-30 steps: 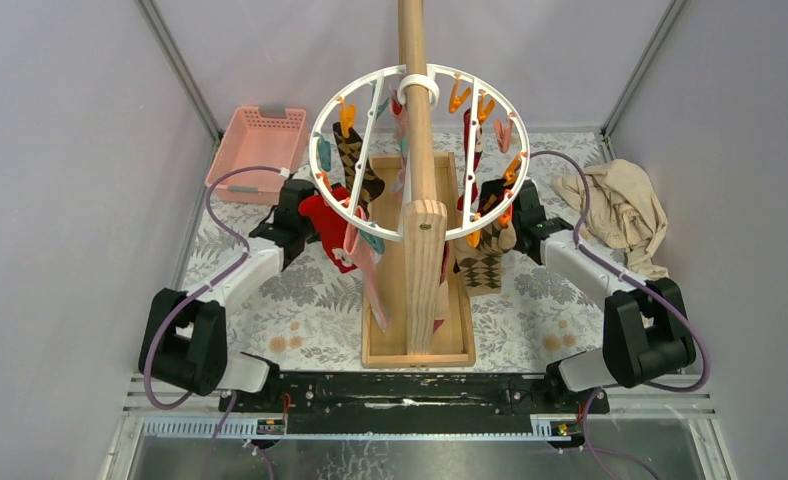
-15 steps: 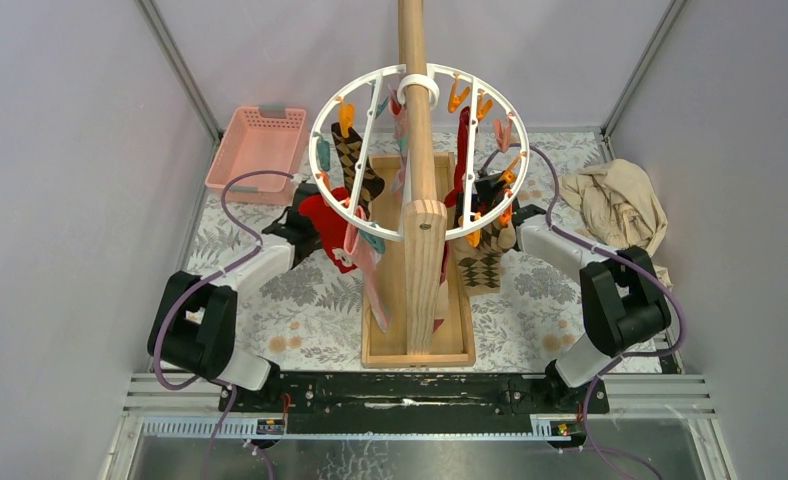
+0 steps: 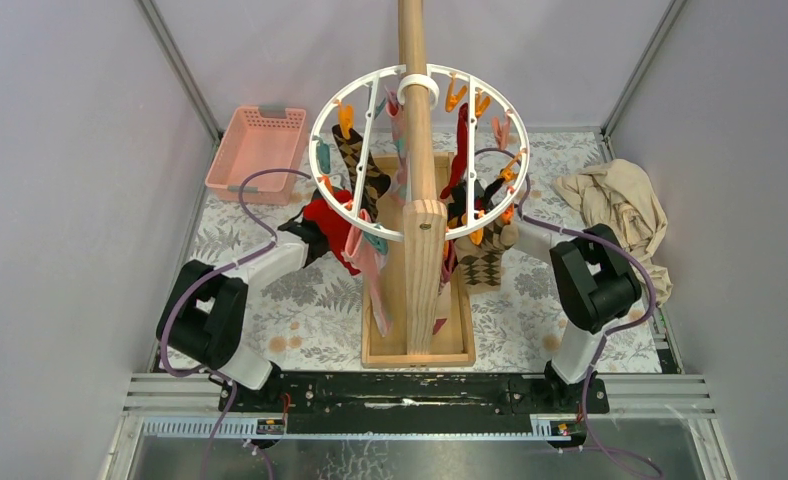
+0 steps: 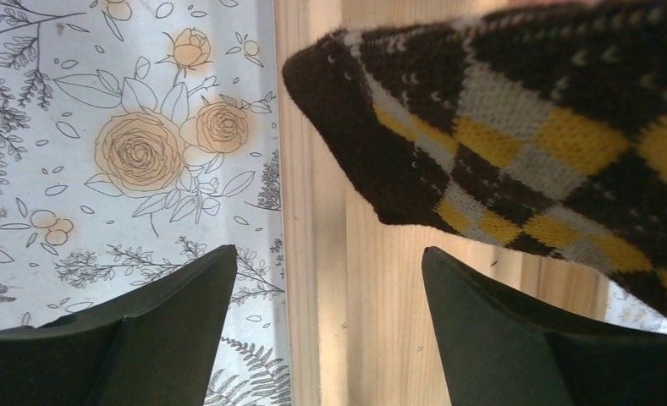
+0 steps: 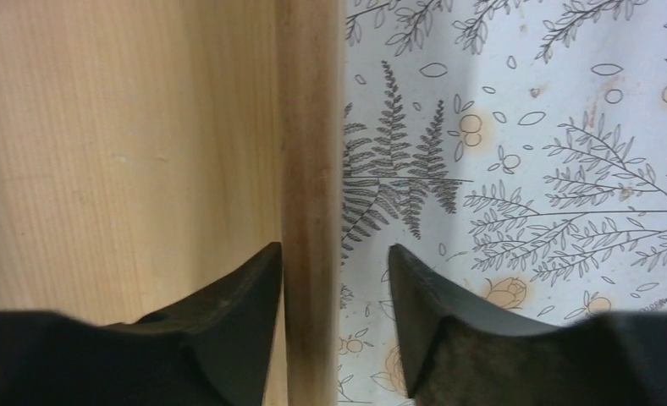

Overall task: Remove the socks clipped to the hanger
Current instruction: Adjust the clothesline at the center of the board.

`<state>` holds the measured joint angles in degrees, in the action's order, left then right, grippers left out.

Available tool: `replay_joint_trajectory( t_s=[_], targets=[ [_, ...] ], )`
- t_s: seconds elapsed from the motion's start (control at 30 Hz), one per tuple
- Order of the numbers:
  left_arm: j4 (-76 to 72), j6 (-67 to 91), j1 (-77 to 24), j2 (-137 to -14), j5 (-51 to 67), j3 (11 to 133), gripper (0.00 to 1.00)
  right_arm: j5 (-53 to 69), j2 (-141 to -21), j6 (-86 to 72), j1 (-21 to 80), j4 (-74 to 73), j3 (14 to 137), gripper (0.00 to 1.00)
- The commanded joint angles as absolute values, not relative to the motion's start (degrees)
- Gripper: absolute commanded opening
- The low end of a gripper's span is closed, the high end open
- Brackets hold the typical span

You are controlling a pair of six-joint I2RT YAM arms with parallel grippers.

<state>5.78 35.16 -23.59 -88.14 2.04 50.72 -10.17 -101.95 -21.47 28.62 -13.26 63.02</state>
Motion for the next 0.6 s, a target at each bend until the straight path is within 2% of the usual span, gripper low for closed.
replay_joint_trajectory(
  t_s=[0.0, 0.03, 0.17, 0.23, 0.43, 0.57],
  targets=[
    [5.38, 34.4, -23.76, -88.89, 0.2, 52.25, 0.84, -14.85, -103.28, -19.93, 28.95, -15.34, 67.57, 0.49],
    [5.33, 34.41, -23.8, -89.03, 0.24, 52.21, 0.84, -15.13, -103.8, -19.76, 29.0, -15.78, 67.97, 0.47],
    [5.66, 34.34, -23.81, -89.11, -1.44, 52.14, 0.85, -16.34, -105.85, -19.43, 28.99, -17.34, 69.74, 0.24],
    [5.86, 34.19, -23.82, -88.68, -2.18, 52.12, 0.86, -16.98, -106.63, -19.42, 28.95, -18.21, 70.44, 0.16],
    [6.91, 33.66, -23.74, -87.95, -3.62, 52.54, 0.87, -20.29, -106.81, -23.79, 28.92, -20.33, 71.75, 0.0],
    [7.59, 33.58, -23.71, -87.18, -4.25, 52.83, 0.88, -26.45, -108.73, -29.32, 28.92, -25.97, 75.95, 0.0]
  ],
)
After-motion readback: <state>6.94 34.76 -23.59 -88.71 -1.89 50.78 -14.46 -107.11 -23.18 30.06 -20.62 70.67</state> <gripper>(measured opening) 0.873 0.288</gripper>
